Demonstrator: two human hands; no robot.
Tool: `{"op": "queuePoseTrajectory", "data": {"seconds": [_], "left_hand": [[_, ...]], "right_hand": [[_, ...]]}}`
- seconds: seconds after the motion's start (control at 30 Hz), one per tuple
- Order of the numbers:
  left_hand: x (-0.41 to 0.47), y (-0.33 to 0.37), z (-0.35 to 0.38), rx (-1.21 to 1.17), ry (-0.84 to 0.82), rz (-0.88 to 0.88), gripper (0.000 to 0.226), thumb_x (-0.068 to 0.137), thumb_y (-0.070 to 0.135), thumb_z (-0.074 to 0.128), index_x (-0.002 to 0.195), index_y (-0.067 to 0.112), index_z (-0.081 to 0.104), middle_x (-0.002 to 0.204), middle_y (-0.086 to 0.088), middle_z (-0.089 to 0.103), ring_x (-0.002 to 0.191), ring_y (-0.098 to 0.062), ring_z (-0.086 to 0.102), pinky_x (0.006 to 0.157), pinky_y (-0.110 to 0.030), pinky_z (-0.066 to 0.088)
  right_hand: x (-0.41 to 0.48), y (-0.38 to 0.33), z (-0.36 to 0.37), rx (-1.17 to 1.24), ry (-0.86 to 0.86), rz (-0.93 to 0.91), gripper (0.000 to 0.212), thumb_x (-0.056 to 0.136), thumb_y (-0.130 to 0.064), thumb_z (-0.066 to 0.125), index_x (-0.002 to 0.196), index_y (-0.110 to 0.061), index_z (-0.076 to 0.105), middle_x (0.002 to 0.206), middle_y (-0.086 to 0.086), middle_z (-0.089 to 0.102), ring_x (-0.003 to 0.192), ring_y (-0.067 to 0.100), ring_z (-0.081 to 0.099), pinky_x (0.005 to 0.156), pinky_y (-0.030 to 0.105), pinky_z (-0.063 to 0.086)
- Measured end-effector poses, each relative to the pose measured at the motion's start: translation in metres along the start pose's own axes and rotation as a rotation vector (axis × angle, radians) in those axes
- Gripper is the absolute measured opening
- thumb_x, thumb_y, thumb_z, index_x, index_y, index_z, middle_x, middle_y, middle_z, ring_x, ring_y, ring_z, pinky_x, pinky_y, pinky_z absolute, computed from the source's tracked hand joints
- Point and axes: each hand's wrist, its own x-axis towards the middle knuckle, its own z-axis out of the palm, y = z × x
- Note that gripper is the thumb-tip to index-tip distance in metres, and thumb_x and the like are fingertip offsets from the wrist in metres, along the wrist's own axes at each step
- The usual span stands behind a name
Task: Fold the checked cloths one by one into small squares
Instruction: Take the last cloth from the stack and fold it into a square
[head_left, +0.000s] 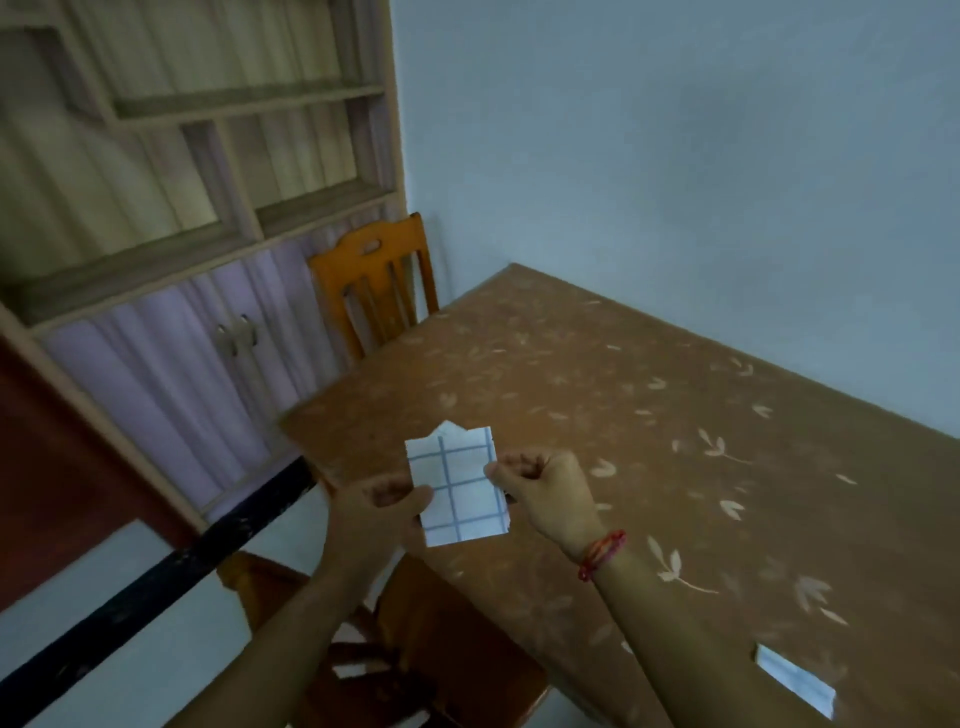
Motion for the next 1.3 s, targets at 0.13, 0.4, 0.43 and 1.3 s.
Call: {"op": "queuePoseTrajectory", "data": {"seconds": [0.13,0.4,0.43,1.3], "left_hand": [[-0.012,-0.009,-0.065,-0.034,0.115,-0.014,0.007,0.084,0.016,0.073,0.09,0.018,0.075,0.083,0.002,0.075,0.08,-0.021,0.071,0.075,-0.039,0.059],[-0.032,-0.036,-0.186,-0.162,0.332,-0.045,0.006,0.084,0.011,0.071,0.085,0.013,0.077,0.084,-0.009,0.075,0.079,-0.022,0.068,0.075,-0.036,0.055],[-0.031,-0.041,-0.201,-0.164,0.342,-0.047,0.005,0.084,0.013,0.072,0.084,0.011,0.077,0.084,-0.015,0.073,0.079,-0.024,0.067,0.078,-0.04,0.055],[0.167,-0.063,-0.385,-0.191,0.234,-0.075,0.011,0.084,0.009,0.071,0.095,0.008,0.075,0.085,0.003,0.076,0.078,-0.012,0.071,0.066,-0.021,0.057]], "right_hand": [[0.007,-0.028,0.065,0.035,-0.157,-0.041,0.006,0.087,-0.017,0.072,0.085,-0.014,0.077,0.079,-0.003,0.075,0.076,0.011,0.071,0.07,0.033,0.059],[-0.002,-0.08,0.197,0.01,-0.407,-0.11,0.018,0.088,-0.012,0.069,0.077,-0.025,0.074,0.076,-0.01,0.074,0.073,0.007,0.07,0.069,0.027,0.058],[-0.003,-0.086,0.212,0.009,-0.428,-0.118,0.023,0.088,-0.011,0.069,0.075,-0.029,0.072,0.073,-0.014,0.072,0.07,0.001,0.068,0.067,0.022,0.055],[0.143,-0.152,0.42,0.176,-0.305,0.018,0.009,0.083,-0.005,0.074,0.09,0.001,0.076,0.085,0.016,0.075,0.064,0.009,0.067,0.055,0.017,0.051]]}}
